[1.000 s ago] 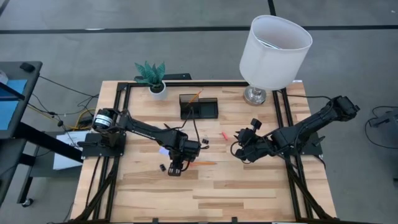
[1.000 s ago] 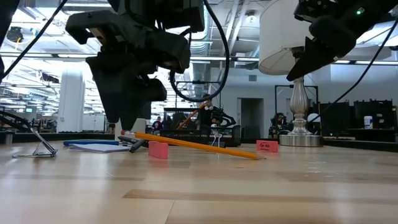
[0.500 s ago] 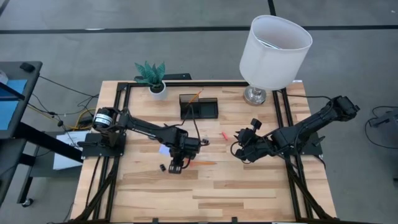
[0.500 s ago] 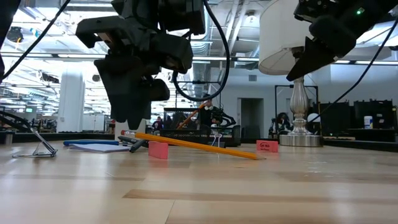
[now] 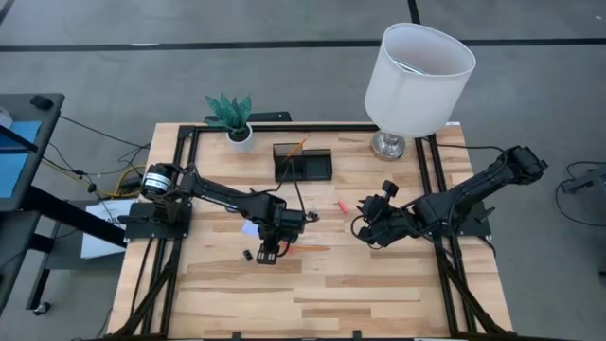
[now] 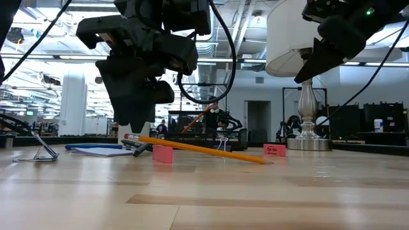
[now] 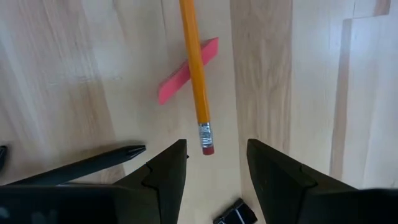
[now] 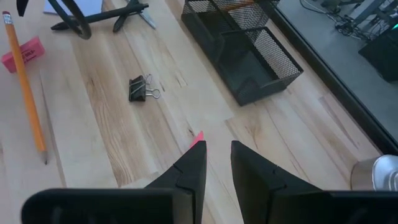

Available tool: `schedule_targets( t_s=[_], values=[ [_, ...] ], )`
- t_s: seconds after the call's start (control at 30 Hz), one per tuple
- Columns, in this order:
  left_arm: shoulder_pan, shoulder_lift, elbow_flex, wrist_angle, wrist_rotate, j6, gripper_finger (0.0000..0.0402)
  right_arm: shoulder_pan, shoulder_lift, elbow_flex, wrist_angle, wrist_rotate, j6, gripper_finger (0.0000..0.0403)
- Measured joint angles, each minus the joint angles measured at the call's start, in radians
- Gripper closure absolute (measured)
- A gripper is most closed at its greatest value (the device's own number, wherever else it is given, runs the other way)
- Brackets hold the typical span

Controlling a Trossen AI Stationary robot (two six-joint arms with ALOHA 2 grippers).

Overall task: Pick and place office supplies into organizer
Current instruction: Put the yellow pencil into the desk organizer

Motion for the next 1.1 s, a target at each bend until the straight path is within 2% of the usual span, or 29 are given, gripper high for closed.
schedule_targets(
  t_s=[0.3, 1.1],
  values=[
    [0.014, 0.032, -0.001, 0.011, 0.041, 0.014, 0.0241, 0.001, 0.000, 0.000, -0.001, 0.000, 0.000, 0.0336],
    [0.015, 0.031, -0.001, 0.022, 0.037, 0.026, 0.0241, 0.001, 0.000, 0.000, -0.008, 0.000, 0.000, 0.0336]
  ],
)
